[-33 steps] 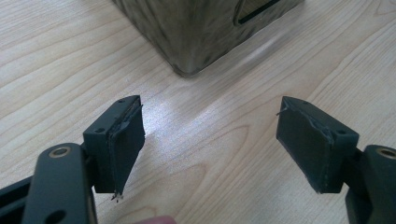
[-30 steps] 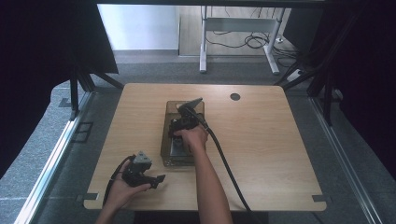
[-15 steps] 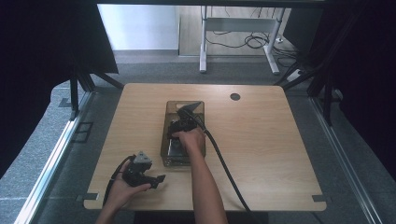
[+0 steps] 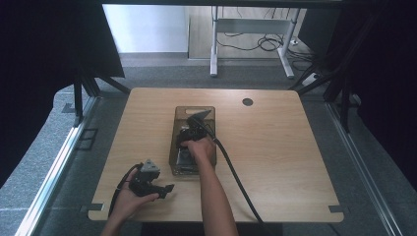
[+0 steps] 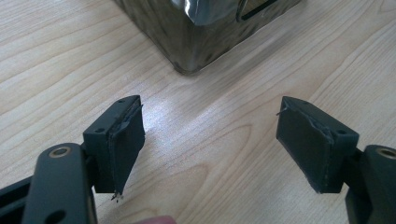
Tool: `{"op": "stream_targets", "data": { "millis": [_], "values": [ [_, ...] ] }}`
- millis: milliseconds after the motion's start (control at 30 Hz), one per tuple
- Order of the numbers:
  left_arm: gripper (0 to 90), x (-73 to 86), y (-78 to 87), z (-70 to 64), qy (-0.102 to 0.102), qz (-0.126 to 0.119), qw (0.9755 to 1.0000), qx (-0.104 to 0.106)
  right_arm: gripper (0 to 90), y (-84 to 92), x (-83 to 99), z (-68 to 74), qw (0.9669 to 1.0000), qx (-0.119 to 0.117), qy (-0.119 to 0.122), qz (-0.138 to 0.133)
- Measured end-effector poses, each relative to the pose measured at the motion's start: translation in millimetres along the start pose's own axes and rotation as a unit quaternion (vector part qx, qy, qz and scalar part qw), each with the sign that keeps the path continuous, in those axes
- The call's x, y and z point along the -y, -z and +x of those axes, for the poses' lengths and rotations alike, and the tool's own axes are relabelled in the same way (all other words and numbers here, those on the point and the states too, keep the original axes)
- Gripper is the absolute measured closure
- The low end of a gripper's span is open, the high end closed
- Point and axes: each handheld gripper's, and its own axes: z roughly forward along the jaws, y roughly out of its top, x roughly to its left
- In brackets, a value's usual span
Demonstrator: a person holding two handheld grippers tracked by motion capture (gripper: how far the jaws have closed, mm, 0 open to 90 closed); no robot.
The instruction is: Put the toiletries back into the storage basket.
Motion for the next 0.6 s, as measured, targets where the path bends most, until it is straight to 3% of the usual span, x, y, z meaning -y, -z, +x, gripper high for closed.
{"op": "stream_targets", "data": {
  "millis": [233, 400, 600],
  "values": [
    [23.8, 0.1, -0.2, 0.2, 0.000, 0.000, 1.0000, 0.000, 42.0, -3.6, 1.9, -1.4, 0.9999, 0.012, -0.002, -0.002],
    [23.8, 0.0, -1.4, -1.9, 0.005, 0.000, 1.0000, 0.001, 36.8, 5.2, 1.9, 1.0, 0.9999, 0.010, -0.003, -0.009],
    [23.8, -0.1, -2.2, -0.8, -0.002, 0.004, 1.0000, -0.002, 36.1, 25.7, 2.7, 8.2, 0.9994, -0.001, 0.028, -0.022]
  ]
}}
